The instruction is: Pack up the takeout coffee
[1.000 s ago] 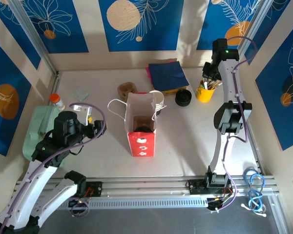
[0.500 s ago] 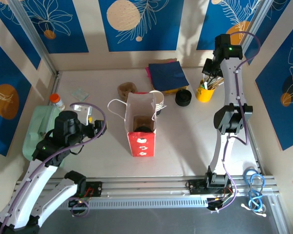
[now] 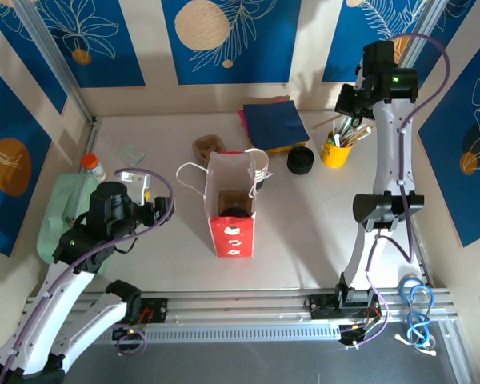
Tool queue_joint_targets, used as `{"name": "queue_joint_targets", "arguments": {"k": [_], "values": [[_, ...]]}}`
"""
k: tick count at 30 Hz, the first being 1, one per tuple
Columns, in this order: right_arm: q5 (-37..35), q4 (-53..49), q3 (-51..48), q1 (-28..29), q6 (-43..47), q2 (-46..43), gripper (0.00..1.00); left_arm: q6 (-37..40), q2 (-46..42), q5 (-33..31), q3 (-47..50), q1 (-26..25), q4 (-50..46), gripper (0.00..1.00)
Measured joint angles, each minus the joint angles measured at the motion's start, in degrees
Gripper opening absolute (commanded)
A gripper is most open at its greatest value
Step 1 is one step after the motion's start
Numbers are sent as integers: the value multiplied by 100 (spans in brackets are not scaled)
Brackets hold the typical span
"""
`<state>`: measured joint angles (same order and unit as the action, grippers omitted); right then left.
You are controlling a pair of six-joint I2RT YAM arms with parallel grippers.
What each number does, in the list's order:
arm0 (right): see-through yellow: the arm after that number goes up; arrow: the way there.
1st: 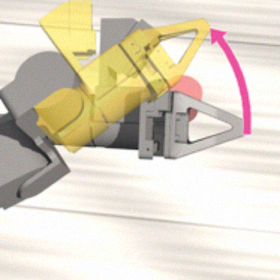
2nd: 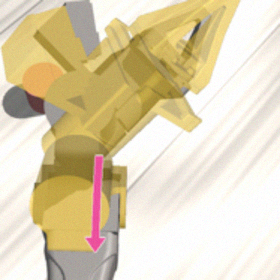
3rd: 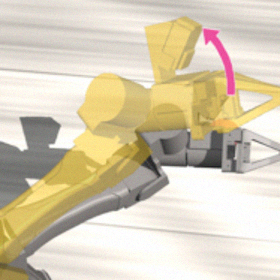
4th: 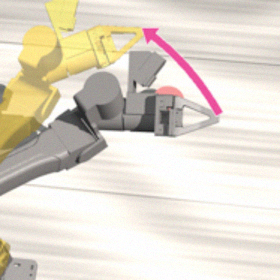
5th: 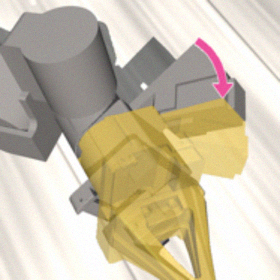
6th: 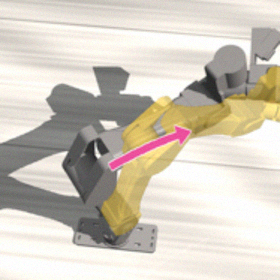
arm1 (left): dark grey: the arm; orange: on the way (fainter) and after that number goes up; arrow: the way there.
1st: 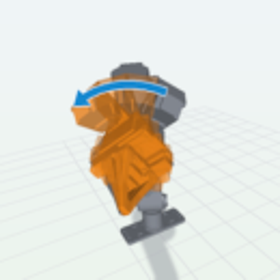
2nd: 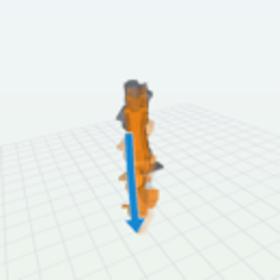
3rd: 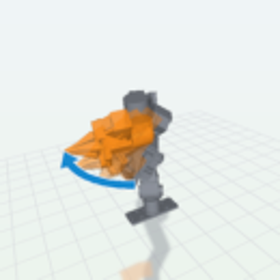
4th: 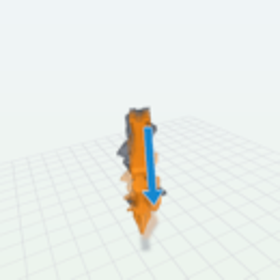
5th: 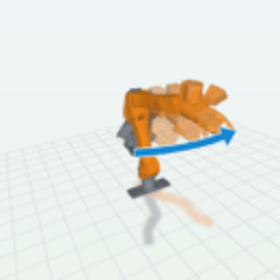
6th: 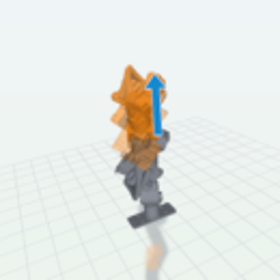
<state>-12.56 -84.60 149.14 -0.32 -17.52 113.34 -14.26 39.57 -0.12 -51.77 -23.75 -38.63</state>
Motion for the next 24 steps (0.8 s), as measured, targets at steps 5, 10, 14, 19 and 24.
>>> {"name": "queue_joint_targets", "arguments": {"k": [5, 10, 14, 19, 24], "values": [[562, -136, -122, 0, -7, -682, 0, -4, 2, -15, 0, 0, 0, 71], [1429, -160, -444, 101, -109, -1331, 0, -4, 2, -20, 0, 0, 0, 71], [2122, -111, -697, 321, -229, -1714, 0, -4, 2, -22, 0, 0, 0, 72], [2968, 98, -1032, 586, -407, -2105, 0, -4, 2, -20, 4, 0, 0, 71], [3438, 184, -1047, 852, -549, -2302, 0, -7, 2, -20, 20, 0, 0, 71]]}}
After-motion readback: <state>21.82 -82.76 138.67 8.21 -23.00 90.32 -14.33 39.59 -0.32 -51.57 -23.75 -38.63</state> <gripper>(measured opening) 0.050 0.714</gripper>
